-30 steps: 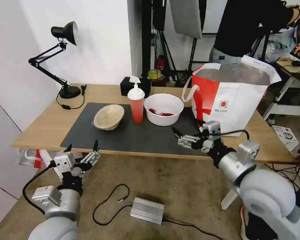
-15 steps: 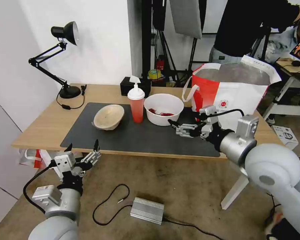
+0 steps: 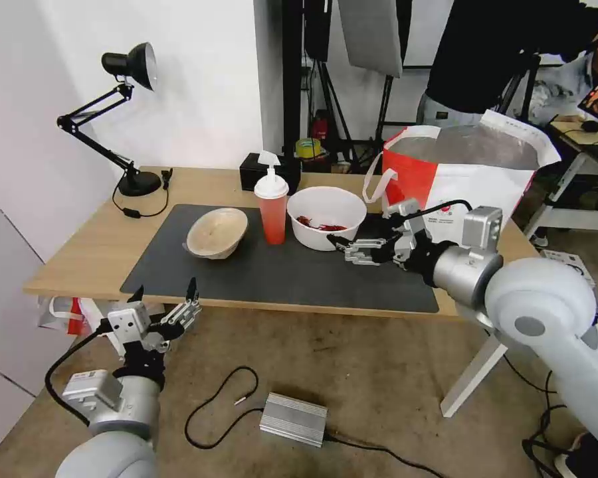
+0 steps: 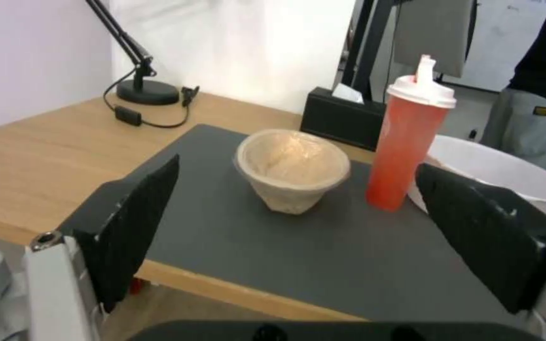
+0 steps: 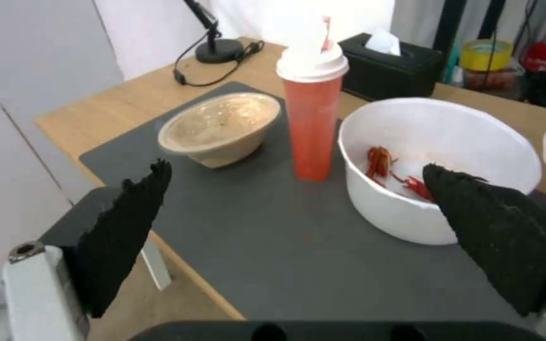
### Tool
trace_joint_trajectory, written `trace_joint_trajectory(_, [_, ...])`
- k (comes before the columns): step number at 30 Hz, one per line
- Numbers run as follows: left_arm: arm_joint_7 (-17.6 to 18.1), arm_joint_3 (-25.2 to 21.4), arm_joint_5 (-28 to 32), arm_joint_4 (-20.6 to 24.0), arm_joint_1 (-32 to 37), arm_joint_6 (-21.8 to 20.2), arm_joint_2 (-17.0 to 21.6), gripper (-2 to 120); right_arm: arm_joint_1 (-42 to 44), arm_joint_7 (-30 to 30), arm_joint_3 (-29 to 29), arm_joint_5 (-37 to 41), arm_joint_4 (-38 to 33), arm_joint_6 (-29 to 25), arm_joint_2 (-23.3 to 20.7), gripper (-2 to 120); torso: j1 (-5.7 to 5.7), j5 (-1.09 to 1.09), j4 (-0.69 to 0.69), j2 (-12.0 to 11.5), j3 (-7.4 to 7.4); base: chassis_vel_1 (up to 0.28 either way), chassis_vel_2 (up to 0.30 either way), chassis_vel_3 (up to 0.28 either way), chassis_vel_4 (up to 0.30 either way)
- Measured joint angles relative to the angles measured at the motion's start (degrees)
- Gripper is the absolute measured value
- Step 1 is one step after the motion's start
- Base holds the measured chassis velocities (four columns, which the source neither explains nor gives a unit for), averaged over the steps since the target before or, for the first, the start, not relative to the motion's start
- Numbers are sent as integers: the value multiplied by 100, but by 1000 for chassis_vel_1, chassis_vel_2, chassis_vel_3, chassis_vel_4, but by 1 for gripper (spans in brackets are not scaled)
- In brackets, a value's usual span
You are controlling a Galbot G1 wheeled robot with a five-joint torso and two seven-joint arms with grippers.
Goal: Pick up the trash from the table and place it into the takeout bag.
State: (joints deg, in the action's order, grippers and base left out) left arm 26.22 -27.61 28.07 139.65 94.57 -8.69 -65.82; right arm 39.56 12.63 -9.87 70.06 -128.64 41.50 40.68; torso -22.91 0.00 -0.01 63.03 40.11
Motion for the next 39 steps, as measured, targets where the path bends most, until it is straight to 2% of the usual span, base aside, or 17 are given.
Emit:
trace_joint_trajectory(18, [-32,-19,-81,41,125,67,-110,100,-1454,-209,1185,84,748,-2,43,100,0,-1,1,0,0,0,0,0,0])
trace_joint_trajectory(25, [-35,7,-162,30,149,85,-182,100,-2111,-317,1862,101,1211,-4,24,100,0,-1,1,0,0,0,0,0,0])
trace_joint_trajectory(39, [-17,12,-169,33,147,84,-212,100,-2838,-371,2535,131,1710,-6,141,100,-1,-1,1,0,0,0,0,0,0])
